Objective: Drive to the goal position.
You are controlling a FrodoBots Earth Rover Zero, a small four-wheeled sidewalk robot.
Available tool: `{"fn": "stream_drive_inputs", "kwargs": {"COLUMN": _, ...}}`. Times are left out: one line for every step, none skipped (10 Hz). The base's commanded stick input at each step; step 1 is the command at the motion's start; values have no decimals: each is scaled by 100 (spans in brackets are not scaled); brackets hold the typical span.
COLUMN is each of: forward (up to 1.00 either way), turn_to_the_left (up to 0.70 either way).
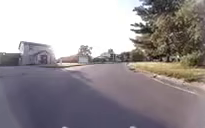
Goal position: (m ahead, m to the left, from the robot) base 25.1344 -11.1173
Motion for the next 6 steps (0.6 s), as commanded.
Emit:
{"fn": "stream_drive_inputs", "kwargs": {"forward": 100, "turn_to_the_left": -2}}
{"fn": "stream_drive_inputs", "kwargs": {"forward": 100, "turn_to_the_left": -1}}
{"fn": "stream_drive_inputs", "kwargs": {"forward": 100, "turn_to_the_left": 0}}
{"fn": "stream_drive_inputs", "kwargs": {"forward": 100, "turn_to_the_left": 0}}
{"fn": "stream_drive_inputs", "kwargs": {"forward": 100, "turn_to_the_left": 0}}
{"fn": "stream_drive_inputs", "kwargs": {"forward": 100, "turn_to_the_left": 0}}
